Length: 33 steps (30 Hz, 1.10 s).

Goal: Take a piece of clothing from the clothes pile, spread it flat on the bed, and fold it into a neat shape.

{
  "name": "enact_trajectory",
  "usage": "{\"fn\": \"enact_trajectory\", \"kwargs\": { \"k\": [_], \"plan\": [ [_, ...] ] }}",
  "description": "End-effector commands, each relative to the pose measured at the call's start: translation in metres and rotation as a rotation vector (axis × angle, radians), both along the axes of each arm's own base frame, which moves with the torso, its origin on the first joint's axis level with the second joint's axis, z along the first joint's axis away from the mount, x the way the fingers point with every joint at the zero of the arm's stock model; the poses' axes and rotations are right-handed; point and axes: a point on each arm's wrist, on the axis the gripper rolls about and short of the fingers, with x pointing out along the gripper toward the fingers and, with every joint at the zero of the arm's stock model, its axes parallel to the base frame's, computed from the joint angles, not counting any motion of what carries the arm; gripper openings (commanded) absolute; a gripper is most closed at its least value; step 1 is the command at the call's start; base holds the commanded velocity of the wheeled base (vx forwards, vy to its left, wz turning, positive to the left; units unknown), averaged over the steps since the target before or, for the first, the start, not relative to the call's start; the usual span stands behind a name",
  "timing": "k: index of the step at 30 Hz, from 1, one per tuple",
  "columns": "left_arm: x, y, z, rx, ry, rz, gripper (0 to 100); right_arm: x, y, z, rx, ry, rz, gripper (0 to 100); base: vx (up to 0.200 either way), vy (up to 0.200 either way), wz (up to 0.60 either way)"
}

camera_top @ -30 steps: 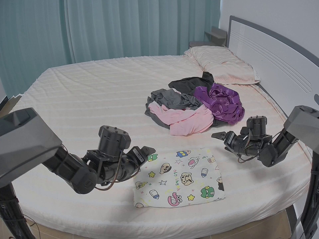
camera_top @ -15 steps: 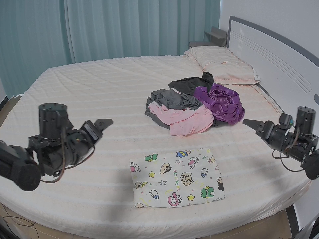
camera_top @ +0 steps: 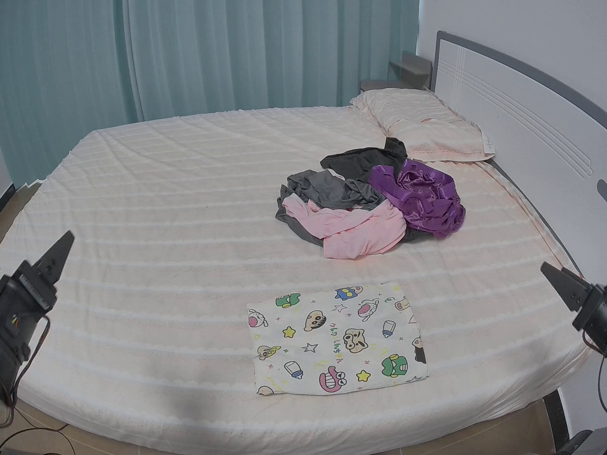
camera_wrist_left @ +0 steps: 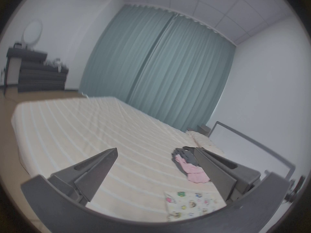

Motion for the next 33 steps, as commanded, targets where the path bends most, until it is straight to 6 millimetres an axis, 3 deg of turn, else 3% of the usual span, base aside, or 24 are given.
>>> {"fn": "enact_trajectory", "kwargs": {
  "k": [1, 8, 11, 23, 27, 33],
  "plan": [
    [-0.065, 0.026, -0.024, 0.137, -0.118, 0.140, 100, -0.062, -0.009, -0.017, -0.035, -0.096, -0.033, 100, 0.000, 0.000, 0.00],
    [-0.088, 0.035, -0.055, 0.278, -0.099, 0.223, 100, -0.099, -0.014, -0.039, -0.101, -0.063, -0.030, 100, 0.000, 0.000, 0.00],
    [-0.097, 0.039, -0.058, 0.310, -0.118, 0.284, 100, -0.110, -0.015, -0.048, -0.122, -0.066, -0.034, 100, 0.000, 0.000, 0.00],
    [-0.133, 0.044, -0.079, 0.406, -0.146, 0.520, 100, -0.133, -0.016, -0.080, -0.242, -0.052, -0.146, 100, 0.000, 0.000, 0.00],
    [-0.141, 0.041, -0.091, 0.440, -0.133, 0.539, 100, -0.138, -0.016, -0.083, -0.280, -0.078, -0.168, 100, 0.000, 0.000, 0.00],
    [-0.141, 0.041, -0.090, 0.435, -0.145, 0.532, 100, -0.138, -0.018, -0.083, -0.362, -0.074, -0.269, 100, 0.000, 0.000, 0.00]
  ]
}}
